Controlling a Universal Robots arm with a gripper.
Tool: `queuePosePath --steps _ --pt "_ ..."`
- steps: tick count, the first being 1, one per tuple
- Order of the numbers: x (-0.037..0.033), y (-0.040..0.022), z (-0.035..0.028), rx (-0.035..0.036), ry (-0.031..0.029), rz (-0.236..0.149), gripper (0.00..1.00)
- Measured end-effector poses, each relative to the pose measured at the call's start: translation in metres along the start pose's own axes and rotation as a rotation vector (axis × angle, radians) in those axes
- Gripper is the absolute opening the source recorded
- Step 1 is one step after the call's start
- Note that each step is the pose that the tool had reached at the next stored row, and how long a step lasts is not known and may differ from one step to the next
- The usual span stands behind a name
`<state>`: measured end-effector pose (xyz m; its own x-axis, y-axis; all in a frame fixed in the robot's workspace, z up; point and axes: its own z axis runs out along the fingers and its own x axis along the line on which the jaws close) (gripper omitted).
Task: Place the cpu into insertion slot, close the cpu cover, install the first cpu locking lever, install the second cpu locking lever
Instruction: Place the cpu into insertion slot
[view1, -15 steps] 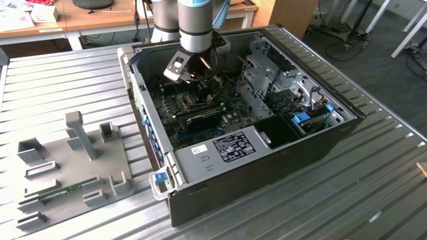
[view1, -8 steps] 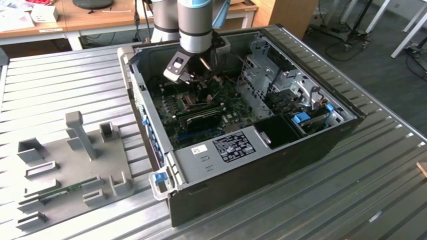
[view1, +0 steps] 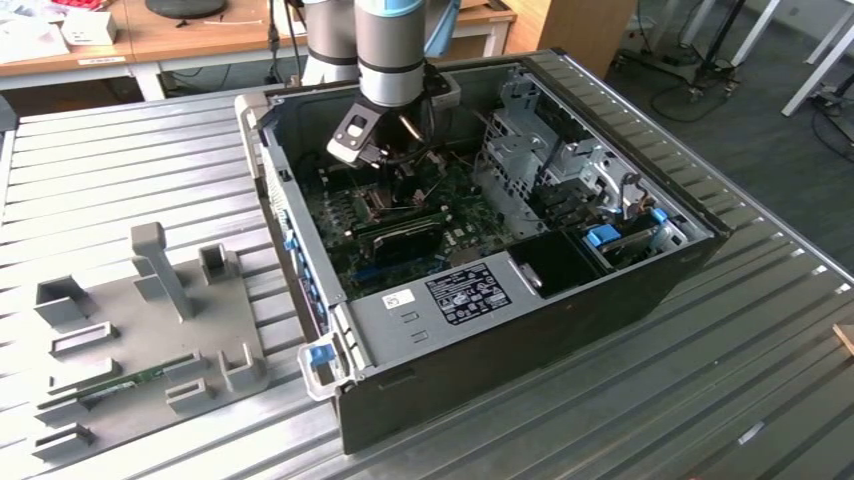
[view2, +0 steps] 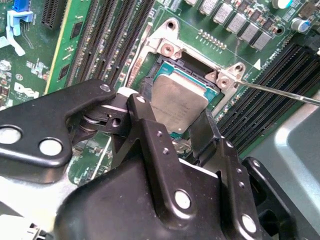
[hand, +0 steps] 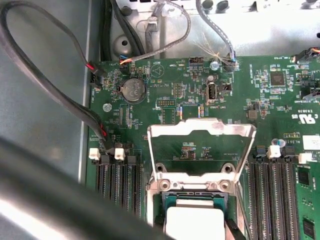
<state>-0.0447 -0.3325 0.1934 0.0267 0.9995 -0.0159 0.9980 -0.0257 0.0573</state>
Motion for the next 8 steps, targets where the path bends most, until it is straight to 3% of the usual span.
queuePosePath --steps 8 --pt "0.0000 0.0000 0.0000 -0.0003 0.0009 -0.013 0.54"
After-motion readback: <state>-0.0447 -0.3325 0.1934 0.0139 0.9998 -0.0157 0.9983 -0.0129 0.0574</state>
